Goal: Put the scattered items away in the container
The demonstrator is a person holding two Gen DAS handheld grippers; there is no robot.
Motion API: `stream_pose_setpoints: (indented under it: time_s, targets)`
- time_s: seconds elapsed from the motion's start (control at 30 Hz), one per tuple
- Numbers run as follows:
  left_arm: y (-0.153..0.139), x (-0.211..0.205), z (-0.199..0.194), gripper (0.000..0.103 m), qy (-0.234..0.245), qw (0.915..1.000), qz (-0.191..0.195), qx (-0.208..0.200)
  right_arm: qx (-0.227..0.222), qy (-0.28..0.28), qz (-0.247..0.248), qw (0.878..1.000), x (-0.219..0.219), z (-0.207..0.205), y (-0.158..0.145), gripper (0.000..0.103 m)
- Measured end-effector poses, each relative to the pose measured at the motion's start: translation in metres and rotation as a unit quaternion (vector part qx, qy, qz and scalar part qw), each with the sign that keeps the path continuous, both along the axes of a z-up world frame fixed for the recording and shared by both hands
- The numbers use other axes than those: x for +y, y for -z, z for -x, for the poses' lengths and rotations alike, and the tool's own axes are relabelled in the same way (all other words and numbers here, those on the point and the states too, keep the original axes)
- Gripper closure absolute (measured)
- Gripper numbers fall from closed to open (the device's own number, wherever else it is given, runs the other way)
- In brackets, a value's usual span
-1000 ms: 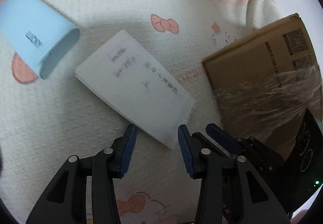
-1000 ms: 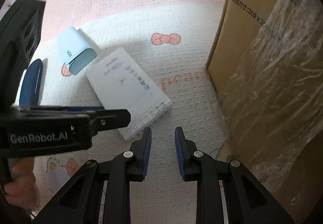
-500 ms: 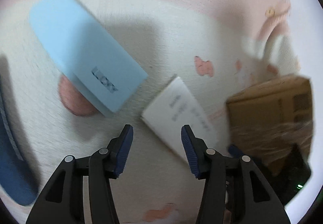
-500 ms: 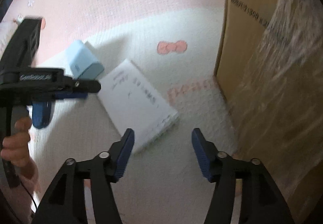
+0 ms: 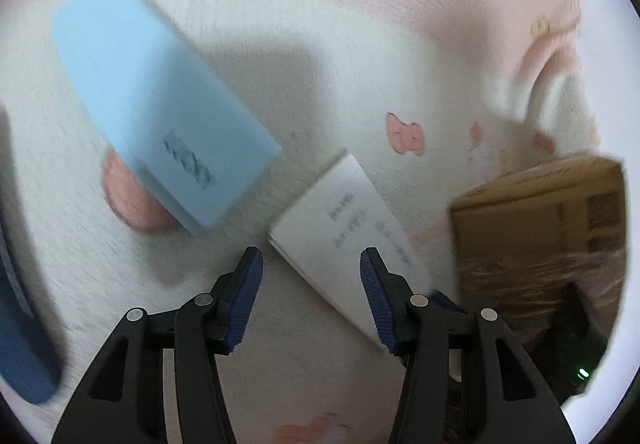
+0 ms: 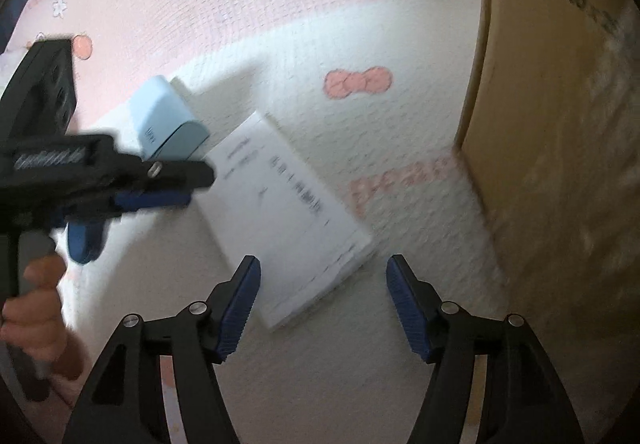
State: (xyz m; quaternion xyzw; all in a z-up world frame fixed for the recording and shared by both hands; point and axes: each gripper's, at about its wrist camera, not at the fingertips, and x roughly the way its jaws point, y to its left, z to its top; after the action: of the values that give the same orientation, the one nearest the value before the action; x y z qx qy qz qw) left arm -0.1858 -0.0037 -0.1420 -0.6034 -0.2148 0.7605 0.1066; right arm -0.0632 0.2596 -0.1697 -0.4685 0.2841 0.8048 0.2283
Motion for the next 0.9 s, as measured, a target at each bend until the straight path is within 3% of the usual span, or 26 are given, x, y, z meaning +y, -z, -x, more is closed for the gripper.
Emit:
stream_pose_setpoints:
  time_s: [0.03,0.1,0.2,0.33,0.4,0.53,0.7,0.9]
  targets:
    - [-0.006,0.004,0.004,0.048,0.023,0.9989,0.037,0.018,-0.007,0.002,-0.005,1.000,-0.005,-0.001,0.000,0.039]
    - [-0.012,0.010,0.011,0.048,0.063,0.9950,0.071,0.032,-0.020,0.018,-0.013,1.000,-0.012,-0.007,0.000,0.039]
    - [-0.012,0.013,0.025,0.048,0.112,0.9905,0.073,0.034,-0.016,0.054,0.011,0.998,-0.013,-0.017,-0.002,0.039]
    - [-0.009,0.012,0.037,0.048,0.119,0.9887,0.084,0.035,-0.019,0.093,0.026,0.995,-0.012,-0.023,-0.004,0.039]
    - [-0.008,0.012,0.040,0.048,0.126,0.9889,0.071,0.033,-0.016,0.098,0.031,0.995,-0.013,-0.023,-0.004,0.039]
    - [0.009,0.012,0.040,0.048,0.137,0.9903,-0.021,-0.008,0.006,0.108,0.056,0.993,-0.008,-0.014,0.000,0.039]
    - [0.013,0.015,0.027,0.048,0.137,0.9893,-0.049,-0.006,0.033,0.114,0.059,0.991,-0.002,-0.008,0.006,0.040]
    - [0.010,0.007,-0.004,0.054,0.119,0.9917,-0.046,-0.016,0.027,0.112,0.053,0.992,-0.001,-0.015,0.005,0.062]
